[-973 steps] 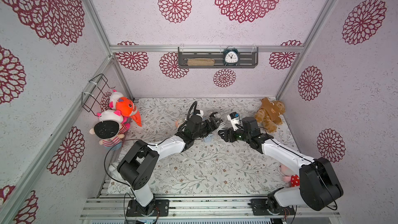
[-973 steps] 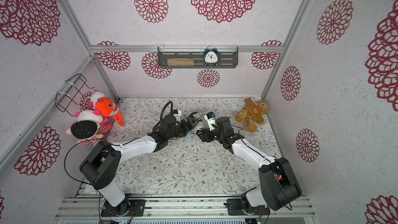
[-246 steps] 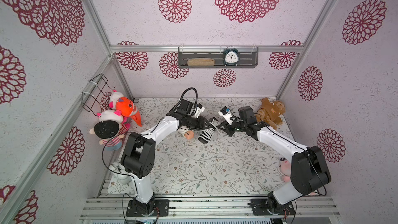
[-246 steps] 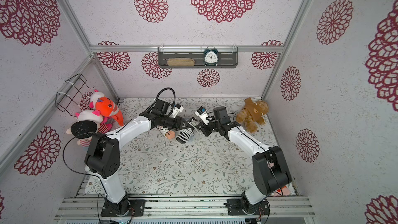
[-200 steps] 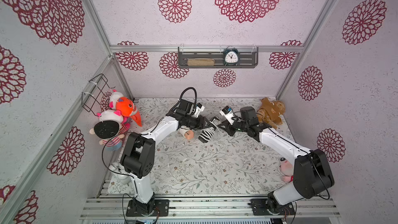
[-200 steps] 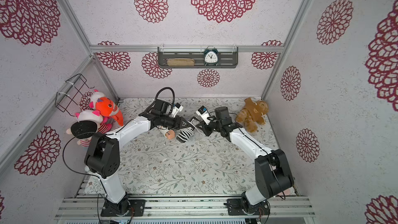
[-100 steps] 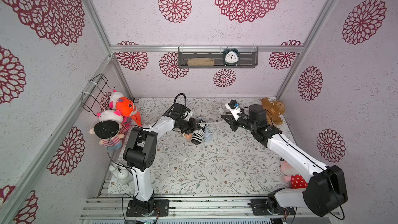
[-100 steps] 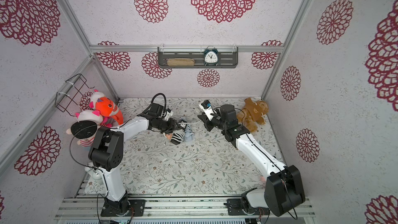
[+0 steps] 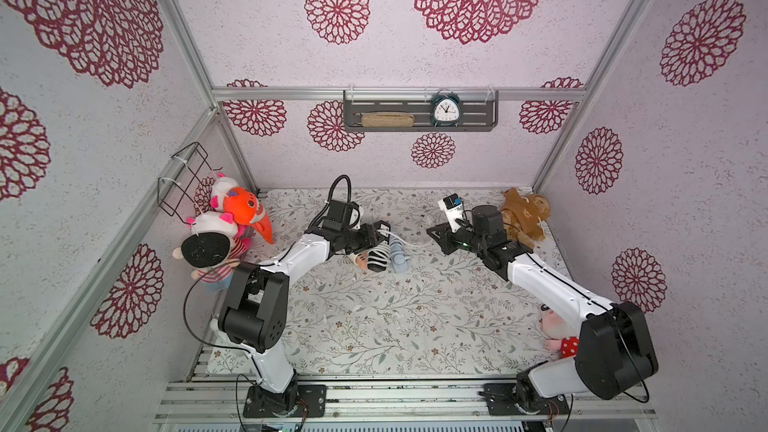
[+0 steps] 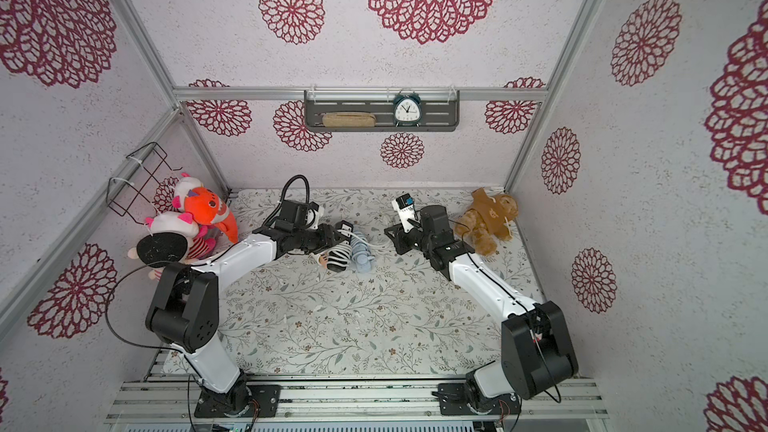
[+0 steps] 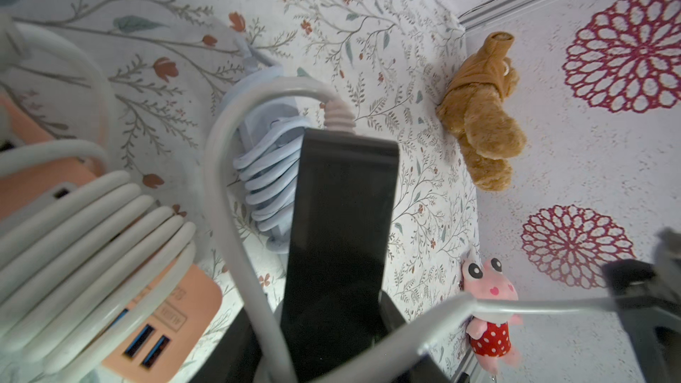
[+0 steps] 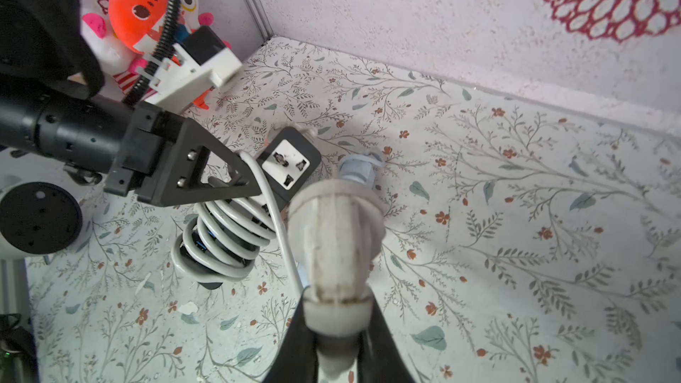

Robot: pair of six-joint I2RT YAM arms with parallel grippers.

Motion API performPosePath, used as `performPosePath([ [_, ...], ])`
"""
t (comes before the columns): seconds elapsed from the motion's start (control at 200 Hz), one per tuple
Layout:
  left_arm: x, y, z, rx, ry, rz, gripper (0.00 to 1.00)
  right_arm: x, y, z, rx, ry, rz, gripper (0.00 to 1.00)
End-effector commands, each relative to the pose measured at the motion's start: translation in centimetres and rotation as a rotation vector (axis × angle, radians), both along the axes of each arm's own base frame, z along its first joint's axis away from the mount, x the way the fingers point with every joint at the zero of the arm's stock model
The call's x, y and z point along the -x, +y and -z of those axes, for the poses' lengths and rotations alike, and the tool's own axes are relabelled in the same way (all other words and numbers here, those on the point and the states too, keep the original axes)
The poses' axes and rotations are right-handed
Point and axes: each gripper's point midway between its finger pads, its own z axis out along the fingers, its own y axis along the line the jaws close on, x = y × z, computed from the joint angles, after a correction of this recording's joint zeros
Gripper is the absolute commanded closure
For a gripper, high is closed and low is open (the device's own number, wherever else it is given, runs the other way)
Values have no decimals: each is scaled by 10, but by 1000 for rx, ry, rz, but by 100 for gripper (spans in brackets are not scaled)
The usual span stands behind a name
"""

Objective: Unwrap the cord wrapped around the power strip
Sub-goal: Unwrap the power cord from the power strip.

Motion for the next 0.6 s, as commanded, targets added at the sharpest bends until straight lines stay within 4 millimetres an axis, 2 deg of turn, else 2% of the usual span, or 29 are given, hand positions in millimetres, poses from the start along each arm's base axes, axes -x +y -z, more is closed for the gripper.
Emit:
performPosePath([
  [0.0,-16,-17,-45,72,-184,-2,100,-5,-3,5,-91,86,70,100],
  [0.095,-13,-28,-40,55,-189,41,100,-5,2,-3,-125,92,57,100],
  [0.28,3,-45,-25,-43,-170,185,100,-14,10,-54,-184,21,29,100],
  [0.48,29,-63,-27,-70,-193,367,100,-43,10,-92,-190,-36,83,100],
  [0.595,48,-72,-37,-36,-224,471,100,-67,5,-101,-185,-50,145,100],
])
